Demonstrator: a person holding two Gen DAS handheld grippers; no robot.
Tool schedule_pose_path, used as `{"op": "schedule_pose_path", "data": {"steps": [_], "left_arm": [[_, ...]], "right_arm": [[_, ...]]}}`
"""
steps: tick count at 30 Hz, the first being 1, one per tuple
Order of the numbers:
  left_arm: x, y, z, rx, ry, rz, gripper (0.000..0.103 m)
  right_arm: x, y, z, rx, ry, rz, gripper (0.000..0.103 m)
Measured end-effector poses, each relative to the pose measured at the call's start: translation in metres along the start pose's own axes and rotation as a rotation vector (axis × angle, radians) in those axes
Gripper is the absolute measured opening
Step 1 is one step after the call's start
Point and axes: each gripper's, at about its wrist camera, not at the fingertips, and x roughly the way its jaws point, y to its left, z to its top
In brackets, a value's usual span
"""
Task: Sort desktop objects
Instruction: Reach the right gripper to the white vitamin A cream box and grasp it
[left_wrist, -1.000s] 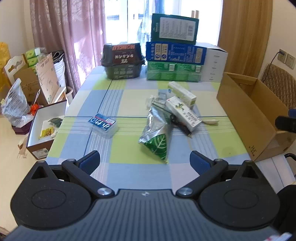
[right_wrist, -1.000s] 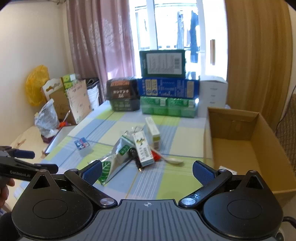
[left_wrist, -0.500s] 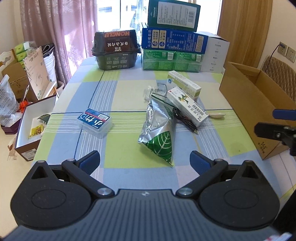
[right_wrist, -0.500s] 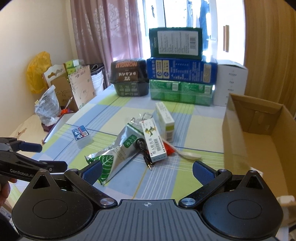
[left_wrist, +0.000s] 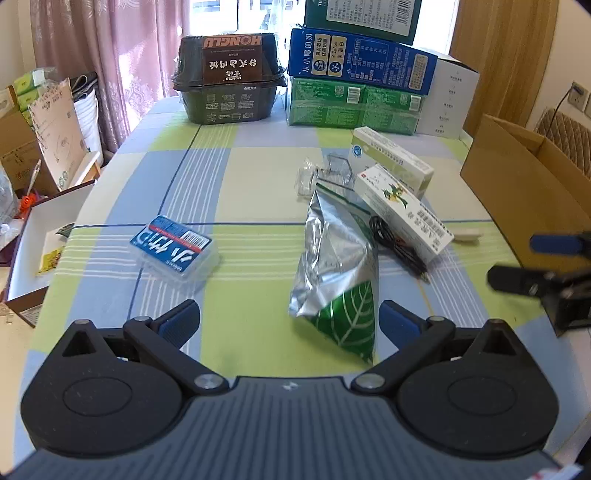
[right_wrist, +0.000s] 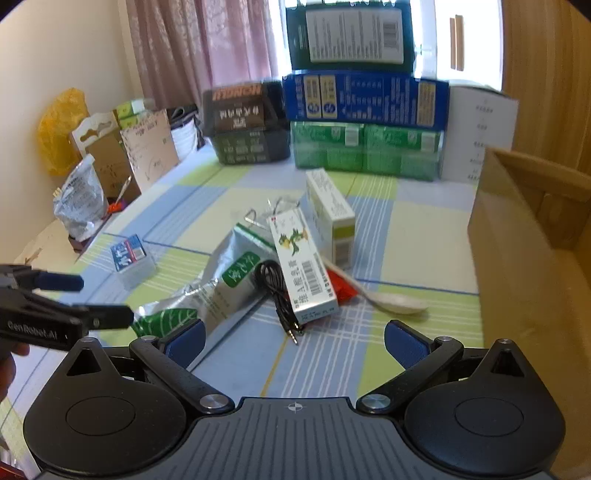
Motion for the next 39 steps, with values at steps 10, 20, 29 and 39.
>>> {"op": "schedule_pose_path", "data": {"steps": [10, 20, 29, 39], "left_arm": [[0.037, -0.010, 0.015, 0.042, 0.034, -0.093, 0.100], [0.065, -0.016, 0.020, 0.105, 0.068, -0.094, 0.093], [0.084, -0.024, 0.027, 0.113, 0.099, -0.152, 0.091], [0.100, -0.032, 0.032, 0.148, 0.172, -0.159, 0.080]], "right_arm": [[0.030, -0.005, 0.010, -0.107, -0.013, -0.046, 0.098], [0.072, -0.014, 0.017, -0.159, 0.061, -0.030, 0.072], [0.086, -0.022, 0.020, -0.155, 0.076, -0.007, 0.059], [0.091, -0.021, 0.021, -0.170, 0.085, 0.010, 0.045]]}}
